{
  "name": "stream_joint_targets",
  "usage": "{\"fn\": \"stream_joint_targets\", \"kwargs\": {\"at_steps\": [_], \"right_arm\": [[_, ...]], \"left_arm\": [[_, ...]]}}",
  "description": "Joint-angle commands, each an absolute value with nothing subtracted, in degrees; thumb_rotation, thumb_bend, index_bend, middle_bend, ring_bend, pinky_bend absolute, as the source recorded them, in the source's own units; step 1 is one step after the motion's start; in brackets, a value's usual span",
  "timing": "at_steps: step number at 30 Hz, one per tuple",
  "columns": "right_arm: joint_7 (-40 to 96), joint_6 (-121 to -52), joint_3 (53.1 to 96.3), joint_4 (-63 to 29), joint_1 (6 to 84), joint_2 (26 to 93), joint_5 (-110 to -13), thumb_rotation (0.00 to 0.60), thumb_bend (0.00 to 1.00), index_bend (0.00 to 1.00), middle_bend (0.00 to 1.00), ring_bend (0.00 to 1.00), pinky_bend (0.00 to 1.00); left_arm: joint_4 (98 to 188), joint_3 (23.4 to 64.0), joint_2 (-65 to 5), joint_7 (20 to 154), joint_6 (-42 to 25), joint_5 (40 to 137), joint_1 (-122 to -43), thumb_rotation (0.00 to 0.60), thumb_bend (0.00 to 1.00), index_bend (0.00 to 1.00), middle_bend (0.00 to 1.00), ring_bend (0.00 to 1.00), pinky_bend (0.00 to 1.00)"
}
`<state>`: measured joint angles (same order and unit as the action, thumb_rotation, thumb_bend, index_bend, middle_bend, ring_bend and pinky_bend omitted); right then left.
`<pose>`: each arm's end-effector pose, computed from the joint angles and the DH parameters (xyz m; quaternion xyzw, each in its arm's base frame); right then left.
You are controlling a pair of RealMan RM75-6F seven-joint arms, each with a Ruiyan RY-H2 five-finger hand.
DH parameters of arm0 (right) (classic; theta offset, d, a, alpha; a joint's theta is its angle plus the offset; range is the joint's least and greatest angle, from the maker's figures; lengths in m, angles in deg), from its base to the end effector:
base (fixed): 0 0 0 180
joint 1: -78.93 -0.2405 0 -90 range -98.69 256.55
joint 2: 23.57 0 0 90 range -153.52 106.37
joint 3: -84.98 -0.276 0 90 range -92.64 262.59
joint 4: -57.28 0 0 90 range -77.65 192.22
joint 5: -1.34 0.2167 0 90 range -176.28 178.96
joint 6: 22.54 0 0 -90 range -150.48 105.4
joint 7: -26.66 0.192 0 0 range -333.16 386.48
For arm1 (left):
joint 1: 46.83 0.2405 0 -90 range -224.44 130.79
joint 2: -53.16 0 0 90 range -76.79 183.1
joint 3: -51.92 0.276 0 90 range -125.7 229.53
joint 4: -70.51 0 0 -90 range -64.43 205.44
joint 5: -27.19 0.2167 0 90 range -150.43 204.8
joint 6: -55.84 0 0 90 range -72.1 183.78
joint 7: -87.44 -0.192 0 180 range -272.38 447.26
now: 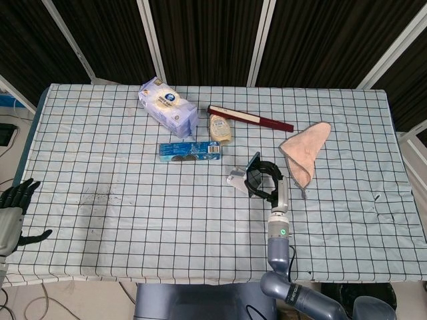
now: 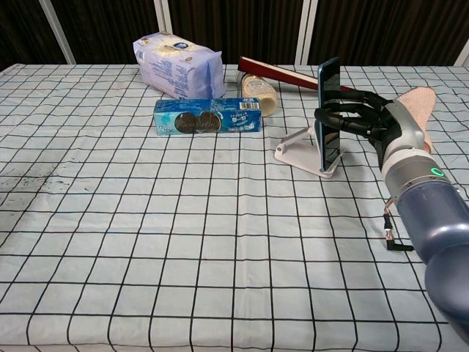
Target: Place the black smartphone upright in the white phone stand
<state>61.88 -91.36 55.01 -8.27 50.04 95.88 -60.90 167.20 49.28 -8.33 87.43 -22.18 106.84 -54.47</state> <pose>-0.1876 -0.3891 -0.0922 0.1668 -0.6949 0.6464 0.2673 -0.3357 0.2433 0.1543 -0.5893 -0.4437 -0.3570 0.5731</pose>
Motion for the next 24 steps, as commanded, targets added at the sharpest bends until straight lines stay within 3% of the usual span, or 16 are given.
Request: {"fn": "stream_joint_targets", "kwargs": {"at_steps": [1, 19, 24], "right_arm": [[62.23, -91.61, 54.9, -8.11, 49.98, 96.01, -61.21, 0.6, 0.55, 0.61, 0.5, 0.45, 0.17], [62.58, -91.26, 54.5, -6.47, 49.59, 96.18, -61.37, 0.6, 0.55, 0.6, 0.48, 0.43, 0.17], [62.8, -90.88, 54.84, -5.41, 49.46, 96.49, -61.53, 0.6, 0.54, 0.56, 0.45, 0.4, 0.17]], "left_arm": [[167.24, 49.28, -8.3, 87.44, -22.12, 106.81, -54.49, 0.6, 0.0, 0.0, 0.0, 0.0, 0.0], [167.27, 49.3, -8.31, 87.38, -21.95, 106.67, -54.52, 0.6, 0.0, 0.0, 0.0, 0.0, 0.0], [167.32, 49.3, -8.24, 87.42, -21.99, 106.69, -54.51, 0.6, 0.0, 0.0, 0.0, 0.0, 0.0]]}}
